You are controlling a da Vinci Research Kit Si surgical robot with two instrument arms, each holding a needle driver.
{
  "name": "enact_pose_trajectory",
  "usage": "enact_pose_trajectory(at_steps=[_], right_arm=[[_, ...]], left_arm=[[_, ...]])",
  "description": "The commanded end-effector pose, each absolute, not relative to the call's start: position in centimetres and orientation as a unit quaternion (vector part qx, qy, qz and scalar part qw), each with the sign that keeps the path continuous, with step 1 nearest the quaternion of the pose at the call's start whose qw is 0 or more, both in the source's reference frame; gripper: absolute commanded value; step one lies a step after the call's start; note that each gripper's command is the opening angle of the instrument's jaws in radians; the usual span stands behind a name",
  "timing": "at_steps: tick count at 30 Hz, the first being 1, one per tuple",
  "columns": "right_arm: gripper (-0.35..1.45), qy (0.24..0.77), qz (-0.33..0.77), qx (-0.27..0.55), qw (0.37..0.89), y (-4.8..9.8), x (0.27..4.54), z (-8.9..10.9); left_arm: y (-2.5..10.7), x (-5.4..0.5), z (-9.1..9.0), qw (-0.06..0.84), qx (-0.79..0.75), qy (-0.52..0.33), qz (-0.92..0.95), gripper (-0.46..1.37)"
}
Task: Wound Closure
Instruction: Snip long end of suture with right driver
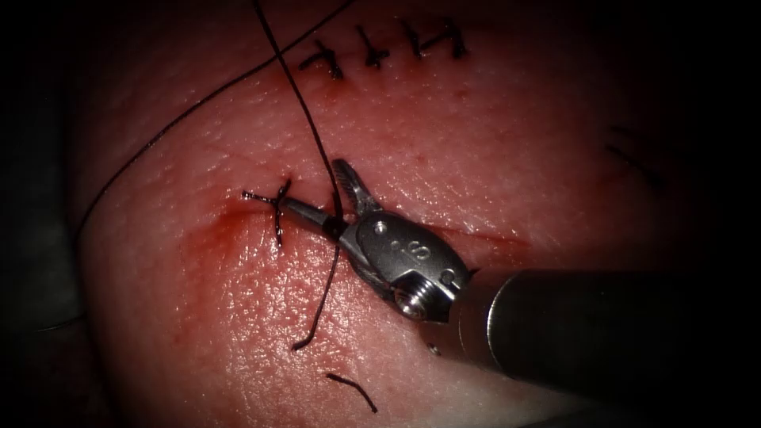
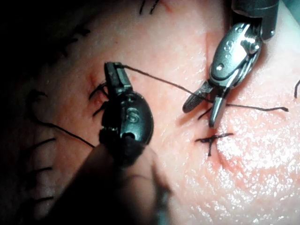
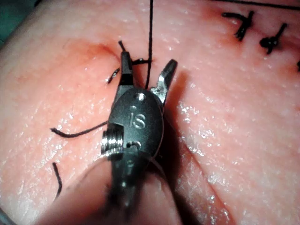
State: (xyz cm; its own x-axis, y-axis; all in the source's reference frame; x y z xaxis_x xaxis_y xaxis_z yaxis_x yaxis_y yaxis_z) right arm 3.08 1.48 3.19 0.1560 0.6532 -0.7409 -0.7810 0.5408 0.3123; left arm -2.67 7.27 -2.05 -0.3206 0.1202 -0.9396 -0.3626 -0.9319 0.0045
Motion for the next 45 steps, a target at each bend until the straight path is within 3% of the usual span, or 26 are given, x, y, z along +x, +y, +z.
enact_pose_trajectory(at_steps=[1,18,45], right_arm=[[0.77,0.442,0.474,-0.071,0.758,1.49,3.08,3.20],[0.79,0.452,0.452,-0.062,0.766,1.51,3.37,3.24],[0.70,0.451,0.441,-0.068,0.773,1.59,3.37,3.29]], left_arm=[[7.26,-2.67,-2.08,0.150,-0.565,0.106,0.804,-0.35],[7.22,-2.78,-2.27,0.157,-0.566,0.105,0.802,-0.35],[7.11,-2.81,-2.41,0.151,-0.570,0.104,0.801,-0.35]])
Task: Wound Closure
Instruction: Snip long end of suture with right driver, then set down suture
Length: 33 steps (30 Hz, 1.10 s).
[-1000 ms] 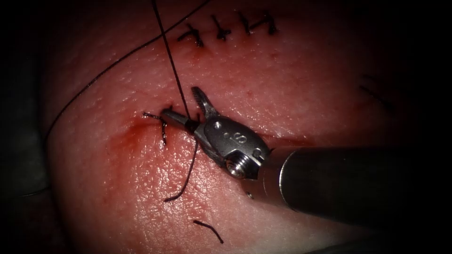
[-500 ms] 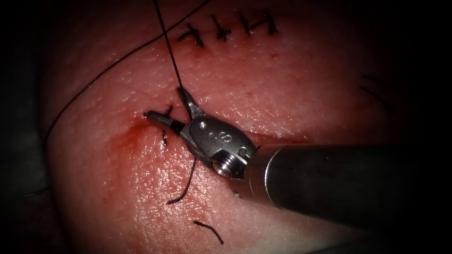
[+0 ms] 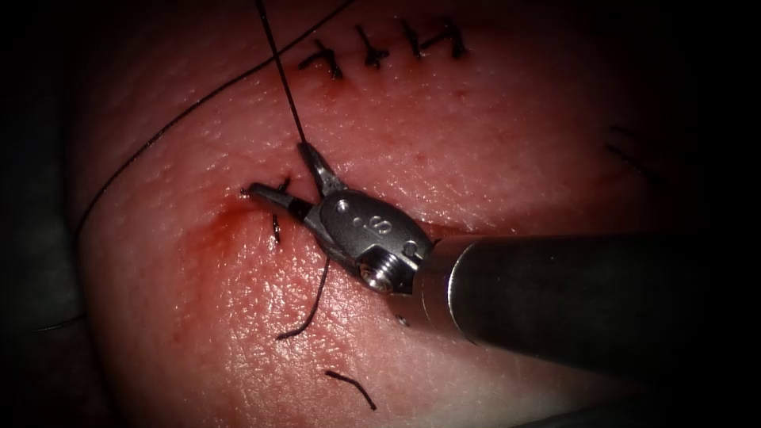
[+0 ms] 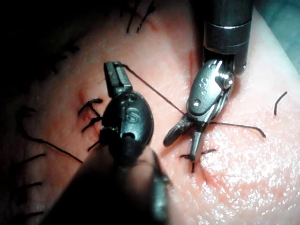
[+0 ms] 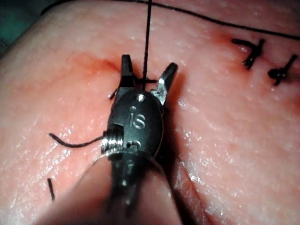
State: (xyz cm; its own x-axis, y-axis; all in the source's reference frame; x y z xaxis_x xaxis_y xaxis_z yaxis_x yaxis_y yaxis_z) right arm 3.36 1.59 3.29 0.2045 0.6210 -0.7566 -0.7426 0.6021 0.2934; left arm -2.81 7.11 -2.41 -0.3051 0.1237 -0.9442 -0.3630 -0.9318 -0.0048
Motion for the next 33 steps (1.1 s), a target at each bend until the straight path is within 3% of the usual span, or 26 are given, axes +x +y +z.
enact_pose_trajectory(at_steps=[1,2,4,6,21,22,23,25,27,33], right_arm=[[0.57,0.451,0.441,-0.068,0.773,1.60,3.37,3.29],[0.47,0.450,0.442,-0.068,0.773,1.60,3.37,3.29],[-0.05,0.449,0.443,-0.069,0.773,1.60,3.37,3.29],[-0.34,0.448,0.444,-0.070,0.773,1.61,3.37,3.29],[-0.35,0.432,0.453,-0.082,0.775,1.55,3.23,3.20],[-0.27,0.437,0.447,-0.079,0.777,1.53,3.16,3.19],[0.23,0.439,0.433,-0.085,0.782,1.51,3.10,3.18],[0.97,0.452,0.409,-0.099,0.786,1.47,2.96,3.14],[1.09,0.461,0.402,-0.106,0.784,1.43,2.86,3.10],[1.07,0.460,0.395,-0.121,0.786,1.24,2.41,2.91]], left_arm=[[7.10,-2.81,-2.42,0.151,-0.570,0.104,0.801,-0.35],[7.10,-2.81,-2.42,0.151,-0.570,0.104,0.801,-0.35],[7.10,-2.81,-2.42,0.150,-0.571,0.104,0.800,-0.35],[7.10,-2.81,-2.42,0.150,-0.572,0.104,0.800,-0.35],[7.14,-2.78,-2.43,0.149,-0.574,0.103,0.799,-0.35],[7.15,-2.78,-2.43,0.149,-0.574,0.102,0.799,-0.35],[7.15,-2.78,-2.43,0.149,-0.574,0.102,0.798,-0.35],[7.16,-2.78,-2.42,0.150,-0.574,0.102,0.798,-0.35],[7.16,-2.79,-2.42,0.150,-0.574,0.103,0.798,-0.35],[7.12,-2.87,-2.42,0.146,-0.581,0.106,0.794,-0.35]])
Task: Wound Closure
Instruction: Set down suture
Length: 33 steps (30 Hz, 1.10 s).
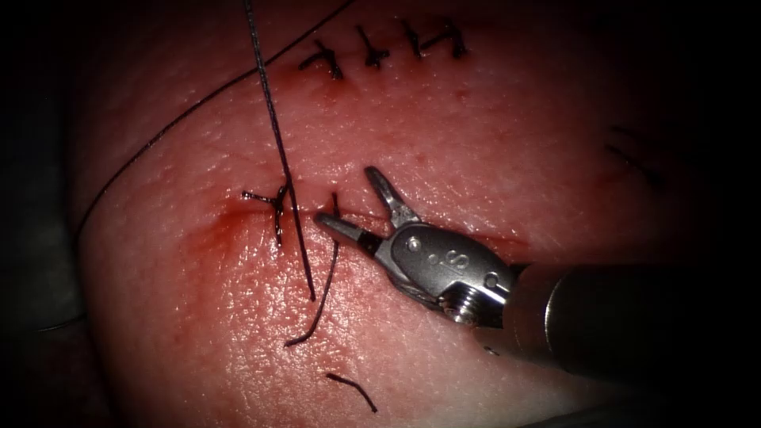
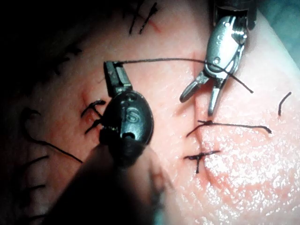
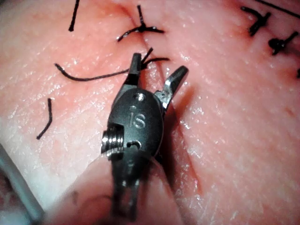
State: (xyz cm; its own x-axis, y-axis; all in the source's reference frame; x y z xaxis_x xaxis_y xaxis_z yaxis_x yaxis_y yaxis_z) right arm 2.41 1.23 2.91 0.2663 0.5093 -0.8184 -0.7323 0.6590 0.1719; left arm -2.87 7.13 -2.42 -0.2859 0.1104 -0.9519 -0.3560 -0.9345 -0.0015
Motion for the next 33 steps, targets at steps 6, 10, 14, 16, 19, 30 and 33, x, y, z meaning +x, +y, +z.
enact_pose_trajectory(at_steps=[6,10,14,16,19,30,33], right_arm=[[0.97,0.436,0.412,-0.163,0.783,1.2,1.88,2.7],[0.93,0.425,0.427,-0.184,0.777,1.3,1.55,2.6],[0.86,0.410,0.436,-0.196,0.777,1.4,1.22,2.4],[0.75,0.399,0.439,-0.200,0.780,1.4,1.04,2.4],[0.71,0.390,0.441,-0.205,0.782,1.5,0.85,2.3],[0.63,0.353,0.449,-0.228,0.788,1.6,0.40,2.2],[0.55,0.354,0.449,-0.229,0.788,1.6,0.39,2.2]], left_arm=[[6.8,-3.29,-2.3,0.141,-0.610,0.070,0.777,-0.35],[6.4,-3.64,-2.2,0.141,-0.622,0.053,0.768,-0.35],[6.0,-4.04,-2.1,0.142,-0.637,0.026,0.757,-0.35],[5.8,-4.25,-2.1,0.144,-0.650,0.006,0.746,-0.35],[5.6,-4.42,-2.0,0.142,-0.659,-0.010,0.739,-0.35],[4.7,-5.23,-1.5,0.106,-0.683,-0.080,0.718,-0.35],[4.4,-5.52,-1.1,0.084,-0.681,-0.091,0.722,-0.35]])
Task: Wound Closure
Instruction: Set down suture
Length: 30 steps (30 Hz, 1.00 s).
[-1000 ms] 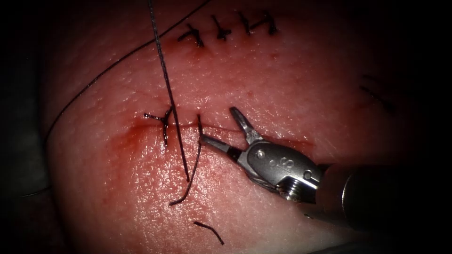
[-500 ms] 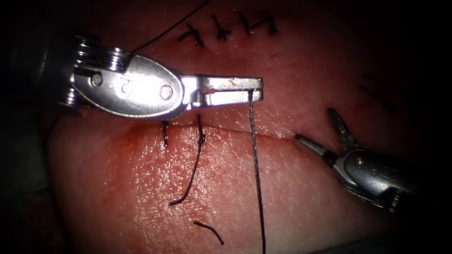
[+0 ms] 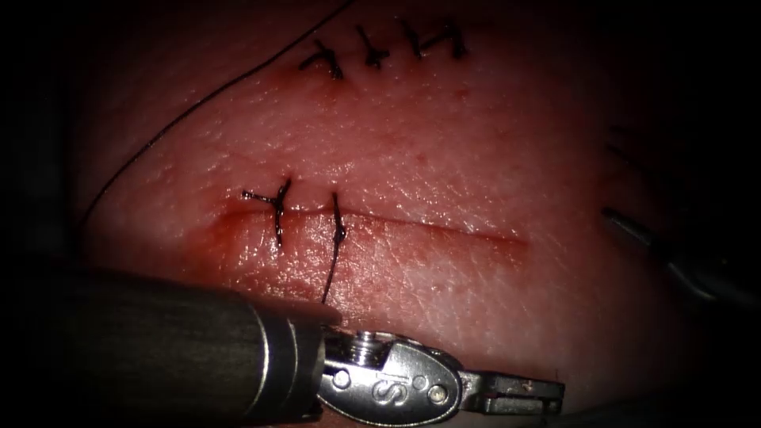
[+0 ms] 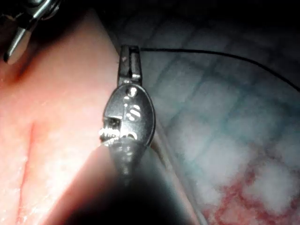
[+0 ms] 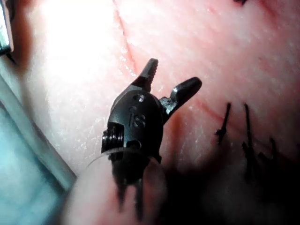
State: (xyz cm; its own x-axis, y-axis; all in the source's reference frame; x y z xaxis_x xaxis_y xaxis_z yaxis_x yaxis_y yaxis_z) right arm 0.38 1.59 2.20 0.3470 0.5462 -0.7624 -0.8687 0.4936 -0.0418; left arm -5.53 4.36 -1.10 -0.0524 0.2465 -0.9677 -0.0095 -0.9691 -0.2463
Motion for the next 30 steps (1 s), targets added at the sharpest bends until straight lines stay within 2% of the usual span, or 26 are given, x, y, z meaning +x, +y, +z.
enact_pose_trajectory(at_steps=[1,8,12,13,14,16,17,19,20,21,24,30], right_arm=[[0.53,0.354,0.449,-0.229,0.787,1.6,0.39,2.2],[0.49,0.356,0.451,-0.233,0.785,1.6,0.41,2.2],[0.48,0.358,0.450,-0.233,0.784,1.6,0.43,2.2],[0.48,0.358,0.451,-0.233,0.784,1.6,0.44,2.2],[0.47,0.359,0.450,-0.232,0.784,1.6,0.45,2.2],[0.48,0.360,0.450,-0.231,0.784,1.6,0.47,2.2],[0.47,0.361,0.449,-0.231,0.784,1.6,0.47,2.2],[0.38,0.363,0.448,-0.229,0.784,1.6,0.50,2.1],[0.38,0.364,0.448,-0.230,0.783,1.6,0.52,2.1],[0.39,0.364,0.449,-0.230,0.783,1.6,0.53,2.1],[0.38,0.366,0.448,-0.230,0.782,1.6,0.57,2.1],[0.37,0.370,0.447,-0.227,0.782,1.6,0.64,2.1]], left_arm=[[4.3,-5.58,-1.0,0.080,-0.680,-0.094,0.723,-0.35],[4.2,-5.95,-0.3,0.053,-0.673,-0.103,0.730,-0.35],[4.4,-5.96,0.0,0.051,-0.673,-0.110,0.730,-0.23],[4.4,-5.93,0.0,0.055,-0.670,-0.105,0.733,-0.23],[4.5,-5.89,0.1,0.062,-0.660,-0.103,0.741,-0.35],[4.5,-5.80,0.2,0.060,-0.633,-0.107,0.765,-0.35],[4.5,-5.77,0.2,0.052,-0.621,-0.111,0.775,-0.26],[4.6,-5.63,0.3,0.032,-0.556,-0.145,0.818,0.53],[4.6,-5.56,0.3,0.025,-0.519,-0.165,0.838,0.75],[4.6,-5.51,0.3,0.021,-0.492,-0.181,0.851,0.87],[4.6,-5.35,0.4,0.020,-0.418,-0.185,0.889,1.06],[4.7,-5.13,0.5,-0.012,-0.378,-0.185,0.907,1.09]])
